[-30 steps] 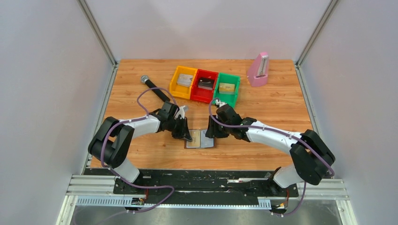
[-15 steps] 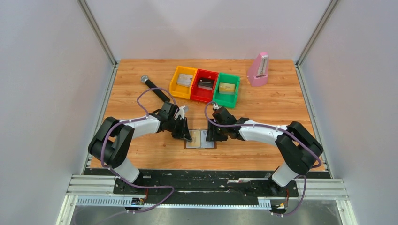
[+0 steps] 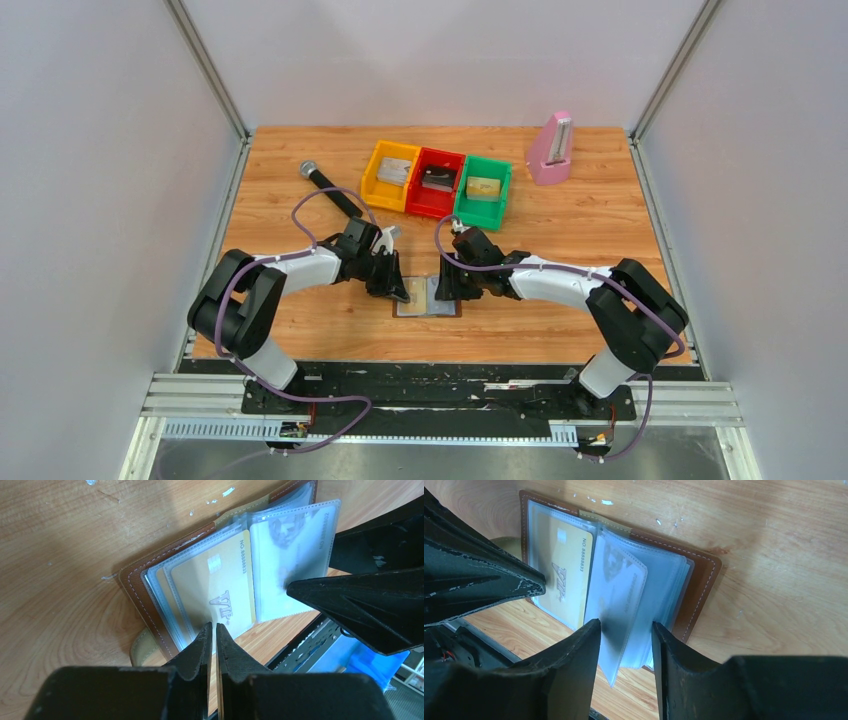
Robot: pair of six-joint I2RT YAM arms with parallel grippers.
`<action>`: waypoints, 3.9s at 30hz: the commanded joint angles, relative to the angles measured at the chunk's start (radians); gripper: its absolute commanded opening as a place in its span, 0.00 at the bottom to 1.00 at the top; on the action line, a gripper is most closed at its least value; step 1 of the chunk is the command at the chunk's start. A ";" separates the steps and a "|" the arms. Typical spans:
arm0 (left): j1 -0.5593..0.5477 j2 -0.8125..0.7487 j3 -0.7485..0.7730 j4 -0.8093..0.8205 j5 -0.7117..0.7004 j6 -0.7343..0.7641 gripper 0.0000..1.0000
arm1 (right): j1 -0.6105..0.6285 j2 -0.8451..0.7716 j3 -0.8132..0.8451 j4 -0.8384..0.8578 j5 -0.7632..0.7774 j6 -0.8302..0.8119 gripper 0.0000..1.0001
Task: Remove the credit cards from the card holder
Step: Remove the credit card from the card holder.
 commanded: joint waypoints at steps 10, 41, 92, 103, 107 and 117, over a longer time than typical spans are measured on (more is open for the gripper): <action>-0.002 -0.020 -0.015 0.023 0.003 0.001 0.13 | 0.008 -0.013 0.061 0.005 -0.012 -0.022 0.47; 0.000 -0.089 0.002 -0.015 -0.039 -0.033 0.14 | 0.043 0.023 0.134 0.030 -0.105 -0.006 0.48; 0.064 0.005 -0.067 0.071 -0.015 -0.065 0.08 | 0.001 0.150 0.095 0.114 -0.086 0.038 0.29; 0.064 0.011 -0.069 0.070 -0.016 -0.062 0.08 | -0.018 0.170 0.054 0.189 -0.150 0.052 0.29; 0.064 0.015 -0.068 0.066 -0.016 -0.062 0.08 | -0.027 0.175 0.039 0.233 -0.165 0.059 0.21; 0.064 0.019 -0.048 0.012 -0.049 -0.039 0.07 | -0.061 0.123 -0.039 0.310 -0.224 0.053 0.00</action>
